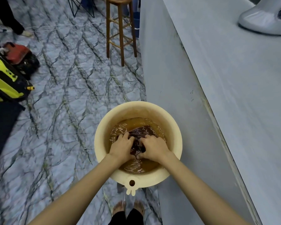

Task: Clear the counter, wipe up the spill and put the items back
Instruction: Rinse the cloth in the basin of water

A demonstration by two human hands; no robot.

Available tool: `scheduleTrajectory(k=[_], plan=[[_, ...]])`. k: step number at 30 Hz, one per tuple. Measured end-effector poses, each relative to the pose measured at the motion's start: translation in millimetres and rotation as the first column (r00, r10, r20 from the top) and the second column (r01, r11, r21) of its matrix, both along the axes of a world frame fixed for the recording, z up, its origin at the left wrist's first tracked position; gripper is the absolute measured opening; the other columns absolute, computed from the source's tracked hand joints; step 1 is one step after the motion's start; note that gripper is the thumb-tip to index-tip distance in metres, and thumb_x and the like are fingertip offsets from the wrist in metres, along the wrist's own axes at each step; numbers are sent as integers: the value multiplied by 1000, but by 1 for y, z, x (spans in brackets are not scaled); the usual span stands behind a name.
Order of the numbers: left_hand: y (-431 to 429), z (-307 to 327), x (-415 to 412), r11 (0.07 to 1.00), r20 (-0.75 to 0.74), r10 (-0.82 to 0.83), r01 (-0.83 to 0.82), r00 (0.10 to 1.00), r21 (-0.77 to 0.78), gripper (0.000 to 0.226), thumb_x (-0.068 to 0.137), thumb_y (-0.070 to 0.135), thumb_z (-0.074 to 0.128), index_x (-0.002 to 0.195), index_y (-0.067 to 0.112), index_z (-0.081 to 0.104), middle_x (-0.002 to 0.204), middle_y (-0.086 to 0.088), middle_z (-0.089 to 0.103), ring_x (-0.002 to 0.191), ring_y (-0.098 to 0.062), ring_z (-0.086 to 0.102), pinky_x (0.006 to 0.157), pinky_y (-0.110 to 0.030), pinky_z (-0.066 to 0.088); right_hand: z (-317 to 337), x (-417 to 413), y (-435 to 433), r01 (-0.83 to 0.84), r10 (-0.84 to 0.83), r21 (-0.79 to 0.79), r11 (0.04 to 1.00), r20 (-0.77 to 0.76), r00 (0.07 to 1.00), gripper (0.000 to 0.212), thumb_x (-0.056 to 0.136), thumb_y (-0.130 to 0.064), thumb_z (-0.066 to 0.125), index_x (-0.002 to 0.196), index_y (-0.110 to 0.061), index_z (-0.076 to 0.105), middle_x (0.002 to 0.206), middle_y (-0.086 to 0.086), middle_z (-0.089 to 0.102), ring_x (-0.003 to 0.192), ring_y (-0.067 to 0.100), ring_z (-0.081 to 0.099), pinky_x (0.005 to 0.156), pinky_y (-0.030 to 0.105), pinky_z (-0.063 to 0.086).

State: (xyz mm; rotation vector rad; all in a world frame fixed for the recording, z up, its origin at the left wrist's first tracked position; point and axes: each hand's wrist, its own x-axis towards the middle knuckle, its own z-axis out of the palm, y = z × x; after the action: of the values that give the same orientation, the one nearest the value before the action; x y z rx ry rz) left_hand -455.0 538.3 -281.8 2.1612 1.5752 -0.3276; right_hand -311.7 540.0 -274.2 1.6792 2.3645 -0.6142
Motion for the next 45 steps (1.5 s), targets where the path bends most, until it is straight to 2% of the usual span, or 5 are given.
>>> scheduleTrajectory(k=[10,17,25,34,45], plan=[[5,0,0,986,-68,-18,29,998,164,28,88,1,43,115,8,46,125,-14,40,114,-29,46,84,-37,49,-10,3,1,35,-65,139,990,217,974,51,83,-26,60,128,-14,38,135,14,39,122,32,40,96,44,37],[15,23,-19,982,319,-86,26,944,189,10,88,9,49,95,9,55,106,-7,49,98,-24,49,84,-33,41,-7,-5,-6,-10,23,301,954,-40,999,56,75,-50,62,119,-19,46,124,8,47,114,27,42,91,42,36],[25,56,-41,992,580,-69,-6,811,126,8,89,10,51,92,12,57,78,9,58,73,-5,53,68,-10,38,5,-3,-12,135,32,563,815,-277,960,20,83,-30,57,98,-19,65,104,1,61,97,23,55,77,35,40],[28,70,-51,982,648,-105,-23,754,186,15,89,11,51,88,25,56,87,11,62,84,-8,59,75,-20,44,15,21,8,17,4,148,989,-143,990,19,85,-41,55,95,-25,58,95,-2,63,101,21,48,76,35,27],[34,66,-65,958,572,74,-217,817,187,9,87,10,55,92,17,60,83,1,64,80,-20,62,67,-29,47,36,43,15,237,-196,165,957,-232,953,14,81,-29,63,95,-25,60,95,1,68,96,24,58,84,37,39]])
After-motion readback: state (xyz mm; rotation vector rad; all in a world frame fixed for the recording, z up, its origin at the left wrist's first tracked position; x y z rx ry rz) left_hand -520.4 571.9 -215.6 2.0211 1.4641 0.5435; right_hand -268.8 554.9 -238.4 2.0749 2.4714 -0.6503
